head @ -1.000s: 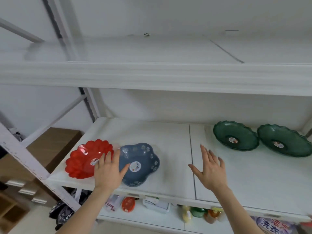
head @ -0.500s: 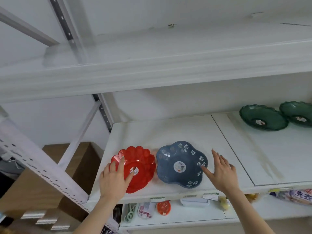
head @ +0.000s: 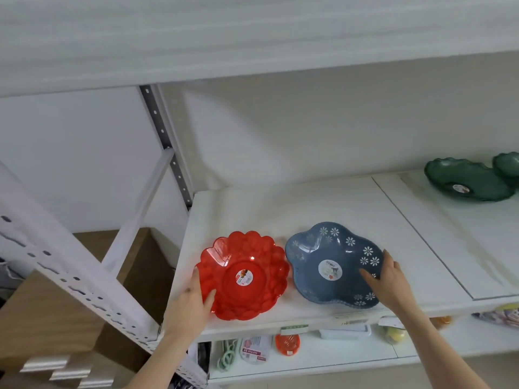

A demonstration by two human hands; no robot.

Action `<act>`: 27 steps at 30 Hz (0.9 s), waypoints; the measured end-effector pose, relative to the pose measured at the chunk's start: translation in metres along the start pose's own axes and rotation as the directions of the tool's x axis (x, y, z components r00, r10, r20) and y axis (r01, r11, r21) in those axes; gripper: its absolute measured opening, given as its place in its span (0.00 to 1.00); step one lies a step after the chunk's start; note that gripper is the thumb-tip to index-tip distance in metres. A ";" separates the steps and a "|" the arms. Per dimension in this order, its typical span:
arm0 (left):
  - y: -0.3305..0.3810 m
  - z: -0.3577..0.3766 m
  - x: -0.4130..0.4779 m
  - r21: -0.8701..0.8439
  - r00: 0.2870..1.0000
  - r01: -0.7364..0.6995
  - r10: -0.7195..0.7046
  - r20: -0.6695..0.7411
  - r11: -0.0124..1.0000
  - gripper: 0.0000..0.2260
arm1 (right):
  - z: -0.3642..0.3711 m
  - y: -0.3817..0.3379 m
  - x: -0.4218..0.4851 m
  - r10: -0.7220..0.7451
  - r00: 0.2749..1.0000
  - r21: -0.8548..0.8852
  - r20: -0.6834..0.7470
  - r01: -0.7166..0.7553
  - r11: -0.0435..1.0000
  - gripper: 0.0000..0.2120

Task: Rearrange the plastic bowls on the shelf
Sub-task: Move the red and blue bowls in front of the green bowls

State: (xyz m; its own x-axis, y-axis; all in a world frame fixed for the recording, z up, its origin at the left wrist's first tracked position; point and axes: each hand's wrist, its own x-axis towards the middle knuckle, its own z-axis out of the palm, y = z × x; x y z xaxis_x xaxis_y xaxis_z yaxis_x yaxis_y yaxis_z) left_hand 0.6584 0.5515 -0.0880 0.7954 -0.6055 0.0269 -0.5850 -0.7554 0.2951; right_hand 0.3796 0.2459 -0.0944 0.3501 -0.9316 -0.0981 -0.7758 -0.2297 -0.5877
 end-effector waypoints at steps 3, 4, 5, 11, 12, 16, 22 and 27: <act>-0.003 0.009 0.006 -0.174 0.999 -0.009 0.016 0.040 0.985 0.31 | 0.009 0.002 0.002 0.046 0.999 0.072 -0.021 -0.044 0.996 0.30; -0.003 0.009 0.007 -0.233 0.999 0.015 -0.003 0.054 0.972 0.30 | 0.012 0.002 0.002 0.066 0.997 0.094 -0.029 -0.063 0.994 0.28; -0.003 0.010 0.008 -0.282 0.997 0.043 -0.024 0.070 0.958 0.30 | 0.013 0.001 0.003 0.086 0.996 0.117 -0.035 -0.082 0.990 0.27; -0.001 0.011 0.014 -0.443 0.993 0.109 -0.075 0.094 0.890 0.18 | 0.018 0.003 0.007 0.184 0.982 0.152 -0.052 -0.175 0.973 0.14; -0.001 0.011 0.014 -0.468 0.992 0.116 -0.079 0.099 0.876 0.17 | 0.018 0.004 0.007 0.185 0.981 0.136 -0.062 -0.175 0.975 0.11; -0.001 0.010 0.015 -0.546 0.990 0.136 -0.088 0.113 0.827 0.18 | 0.018 0.006 0.005 0.166 0.983 0.117 -0.079 -0.156 0.981 0.07; 0.003 0.007 0.012 -0.616 0.983 0.179 -0.115 0.142 0.767 0.19 | 0.009 0.002 -0.006 0.158 0.984 0.210 -0.084 -0.137 0.968 0.14; 0.020 -0.003 0.003 -0.702 0.983 0.177 -0.096 0.154 0.690 0.19 | -0.011 0.000 -0.017 0.165 0.981 0.246 -0.106 -0.135 0.960 0.15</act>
State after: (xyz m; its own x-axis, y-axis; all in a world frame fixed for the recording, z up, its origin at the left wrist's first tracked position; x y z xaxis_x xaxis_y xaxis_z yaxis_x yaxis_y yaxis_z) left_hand 0.6491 0.5355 -0.0792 0.8138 -0.5618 -0.1487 -0.1521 -0.4529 0.8785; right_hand 0.3679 0.2583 -0.0840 0.1596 -0.9813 -0.1076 -0.6627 -0.0257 -0.7484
